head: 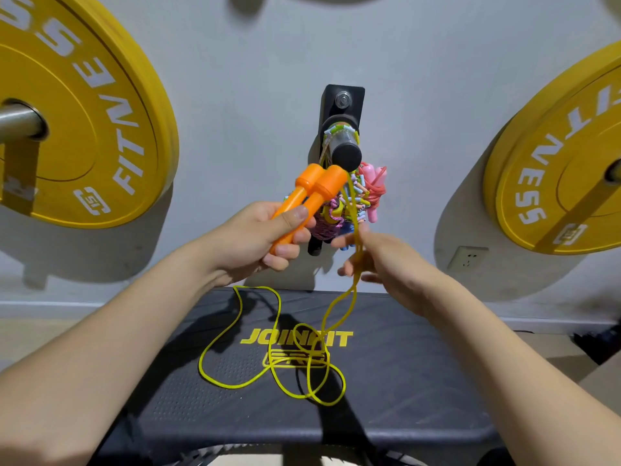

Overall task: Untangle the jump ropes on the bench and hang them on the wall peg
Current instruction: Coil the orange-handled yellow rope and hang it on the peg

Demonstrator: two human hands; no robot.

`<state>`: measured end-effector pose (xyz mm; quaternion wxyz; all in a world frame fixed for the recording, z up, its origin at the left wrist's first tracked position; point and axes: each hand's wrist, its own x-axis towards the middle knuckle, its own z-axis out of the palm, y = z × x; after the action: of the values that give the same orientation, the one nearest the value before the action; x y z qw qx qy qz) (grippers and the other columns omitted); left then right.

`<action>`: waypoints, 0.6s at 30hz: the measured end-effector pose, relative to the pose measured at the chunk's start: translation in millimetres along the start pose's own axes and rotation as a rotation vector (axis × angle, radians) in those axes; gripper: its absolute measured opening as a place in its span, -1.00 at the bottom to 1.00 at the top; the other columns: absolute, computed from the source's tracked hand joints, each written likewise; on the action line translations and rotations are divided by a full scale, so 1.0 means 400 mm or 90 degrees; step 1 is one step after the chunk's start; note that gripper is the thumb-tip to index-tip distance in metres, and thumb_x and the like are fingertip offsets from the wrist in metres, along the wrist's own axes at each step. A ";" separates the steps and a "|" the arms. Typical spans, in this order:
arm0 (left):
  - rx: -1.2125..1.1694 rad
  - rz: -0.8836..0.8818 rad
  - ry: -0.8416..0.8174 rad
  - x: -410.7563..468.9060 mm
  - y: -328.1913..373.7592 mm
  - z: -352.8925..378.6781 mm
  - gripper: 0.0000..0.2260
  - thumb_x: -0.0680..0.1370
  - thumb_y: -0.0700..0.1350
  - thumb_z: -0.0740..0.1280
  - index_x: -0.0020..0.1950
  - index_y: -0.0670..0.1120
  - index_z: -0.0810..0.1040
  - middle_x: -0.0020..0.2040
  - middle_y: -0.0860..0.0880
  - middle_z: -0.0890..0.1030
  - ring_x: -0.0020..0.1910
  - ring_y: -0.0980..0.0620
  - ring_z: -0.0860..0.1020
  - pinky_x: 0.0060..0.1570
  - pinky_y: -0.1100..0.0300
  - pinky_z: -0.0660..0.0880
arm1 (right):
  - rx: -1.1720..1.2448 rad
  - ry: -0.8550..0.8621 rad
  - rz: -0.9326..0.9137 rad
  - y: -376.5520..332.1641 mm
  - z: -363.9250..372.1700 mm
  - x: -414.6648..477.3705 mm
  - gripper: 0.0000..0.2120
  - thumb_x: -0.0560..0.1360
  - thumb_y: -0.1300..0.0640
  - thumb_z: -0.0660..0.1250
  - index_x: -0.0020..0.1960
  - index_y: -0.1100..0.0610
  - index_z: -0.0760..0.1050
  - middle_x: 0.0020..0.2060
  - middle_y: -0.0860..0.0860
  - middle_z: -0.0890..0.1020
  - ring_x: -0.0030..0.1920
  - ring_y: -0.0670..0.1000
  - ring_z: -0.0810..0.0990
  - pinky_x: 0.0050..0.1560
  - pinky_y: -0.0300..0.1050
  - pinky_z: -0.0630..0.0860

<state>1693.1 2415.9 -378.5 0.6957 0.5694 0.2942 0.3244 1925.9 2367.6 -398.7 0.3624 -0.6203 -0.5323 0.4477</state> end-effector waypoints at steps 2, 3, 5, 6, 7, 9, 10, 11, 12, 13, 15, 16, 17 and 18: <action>0.002 0.014 0.065 0.006 0.000 -0.004 -0.77 0.73 -0.05 0.26 0.18 -0.22 0.49 -0.24 -0.02 0.46 -0.42 0.14 0.31 -0.52 0.38 0.21 | -0.092 -0.105 0.059 0.019 -0.002 -0.010 -0.49 0.78 -0.16 -0.04 0.23 0.03 0.65 -0.13 0.08 0.76 -0.02 -0.12 0.73 0.07 -0.08 0.39; 0.009 0.015 0.094 0.008 -0.001 -0.006 -0.77 0.73 -0.05 0.26 0.18 -0.23 0.49 -0.24 -0.03 0.45 -0.42 0.14 0.31 -0.52 0.37 0.21 | -0.129 -0.127 0.067 0.025 -0.002 -0.015 -0.53 0.78 -0.12 -0.01 0.22 0.04 0.64 -0.12 0.06 0.77 -0.01 -0.11 0.74 0.05 -0.11 0.40; 0.028 0.010 0.140 0.013 -0.007 -0.009 -0.78 0.74 -0.07 0.26 0.18 -0.23 0.49 -0.23 -0.04 0.44 -0.42 0.13 0.32 -0.52 0.36 0.21 | -0.156 -0.097 0.056 0.033 0.003 -0.015 -0.63 0.79 -0.02 0.04 0.15 0.08 0.59 -0.26 0.07 0.69 -0.11 0.07 0.75 -0.01 -0.05 0.52; 0.040 0.007 0.153 0.016 -0.011 -0.008 -0.79 0.75 -0.08 0.25 0.18 -0.23 0.48 -0.23 -0.05 0.43 -0.42 0.12 0.32 -0.51 0.35 0.21 | -0.143 -0.064 0.046 0.033 0.009 -0.012 -0.68 0.78 0.05 0.06 0.05 0.16 0.52 -0.34 0.11 0.57 -0.27 0.13 0.67 -0.10 -0.02 0.55; 0.059 0.005 0.159 0.018 -0.016 -0.005 -0.81 0.75 -0.09 0.24 0.17 -0.22 0.47 -0.22 -0.06 0.42 -0.42 0.12 0.32 -0.50 0.33 0.21 | -0.140 -0.029 0.031 0.027 0.017 -0.008 -0.70 0.76 0.11 0.09 -0.07 0.24 0.40 -0.36 0.16 0.45 -0.38 0.14 0.52 -0.23 0.01 0.51; 0.149 0.010 0.155 0.019 -0.024 0.000 -0.87 0.76 -0.12 0.22 0.14 -0.20 0.43 -0.22 -0.08 0.41 -0.41 0.09 0.35 -0.45 0.27 0.26 | -0.236 0.028 -0.017 0.012 0.034 -0.008 -0.71 0.72 0.13 0.15 -0.15 0.22 0.30 -0.32 0.19 0.39 -0.37 0.13 0.37 -0.30 0.00 0.42; 0.226 0.015 0.152 0.018 -0.028 0.000 -0.88 0.75 -0.14 0.23 0.12 -0.19 0.42 -0.22 -0.09 0.43 -0.40 0.07 0.39 -0.42 0.22 0.32 | -0.326 0.049 -0.046 0.006 0.042 -0.013 -0.71 0.71 0.10 0.20 -0.14 0.22 0.34 -0.28 0.19 0.46 -0.32 0.16 0.43 -0.27 -0.02 0.43; 0.324 0.016 0.148 0.016 -0.031 -0.002 -0.89 0.74 -0.14 0.26 0.11 -0.18 0.42 -0.23 -0.11 0.47 -0.39 0.04 0.44 -0.39 0.14 0.40 | -0.424 0.063 -0.080 0.000 0.050 -0.020 -0.73 0.69 0.07 0.24 -0.09 0.23 0.42 -0.20 0.17 0.56 -0.22 0.19 0.52 -0.21 -0.01 0.47; 0.431 0.012 0.139 0.013 -0.035 -0.005 -0.86 0.70 -0.12 0.32 0.11 -0.17 0.41 -0.23 -0.12 0.51 -0.36 0.00 0.49 -0.33 0.05 0.47 | -0.506 0.066 -0.112 -0.006 0.060 -0.030 -0.78 0.67 0.08 0.26 -0.02 0.23 0.49 -0.12 0.16 0.62 -0.11 0.21 0.57 -0.15 0.04 0.50; 0.533 0.002 0.121 0.009 -0.038 -0.007 -0.78 0.66 -0.10 0.40 0.12 -0.17 0.41 -0.22 -0.11 0.54 -0.32 -0.04 0.52 -0.25 -0.03 0.53 | -0.552 0.052 -0.141 -0.013 0.070 -0.041 -0.82 0.64 0.11 0.27 0.02 0.22 0.54 -0.07 0.17 0.63 -0.05 0.23 0.58 -0.10 0.08 0.53; 0.673 -0.037 0.065 0.000 -0.046 -0.003 -0.60 0.56 -0.06 0.53 0.18 -0.16 0.38 -0.09 -0.08 0.60 -0.19 -0.06 0.59 -0.08 -0.13 0.59 | -0.564 -0.004 -0.200 -0.024 0.092 -0.059 -0.85 0.60 0.16 0.26 0.05 0.21 0.57 -0.09 0.15 0.63 -0.05 0.22 0.58 -0.10 0.08 0.53; 0.712 -0.057 0.034 -0.004 -0.051 0.002 -0.53 0.51 -0.04 0.58 0.20 -0.14 0.36 -0.03 -0.07 0.60 -0.11 -0.08 0.63 -0.02 -0.15 0.61 | -0.568 -0.027 -0.232 -0.027 0.100 -0.063 -0.87 0.60 0.18 0.24 0.02 0.19 0.55 -0.14 0.13 0.60 -0.09 0.21 0.56 -0.15 0.08 0.51; 0.746 -0.071 0.005 -0.006 -0.056 0.006 -0.48 0.48 -0.02 0.61 0.20 -0.12 0.34 0.00 -0.06 0.59 -0.05 -0.10 0.64 0.02 -0.16 0.61 | -0.586 -0.041 -0.265 -0.029 0.104 -0.063 -0.88 0.63 0.18 0.23 -0.02 0.16 0.52 -0.18 0.10 0.57 -0.14 0.19 0.53 -0.21 0.07 0.46; 0.784 -0.075 -0.020 -0.007 -0.062 0.008 -0.46 0.46 0.02 0.62 0.18 -0.11 0.33 0.00 -0.06 0.58 -0.03 -0.10 0.63 0.02 -0.16 0.60 | -0.616 -0.052 -0.295 -0.029 0.105 -0.062 -0.87 0.66 0.17 0.22 -0.03 0.10 0.51 -0.20 0.07 0.52 -0.16 0.17 0.49 -0.24 0.05 0.41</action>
<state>1696.7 2408.3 -402.2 0.2603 0.8538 0.4484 0.0475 1881.7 2344.0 -397.9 0.1034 -0.5651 -0.8143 0.0833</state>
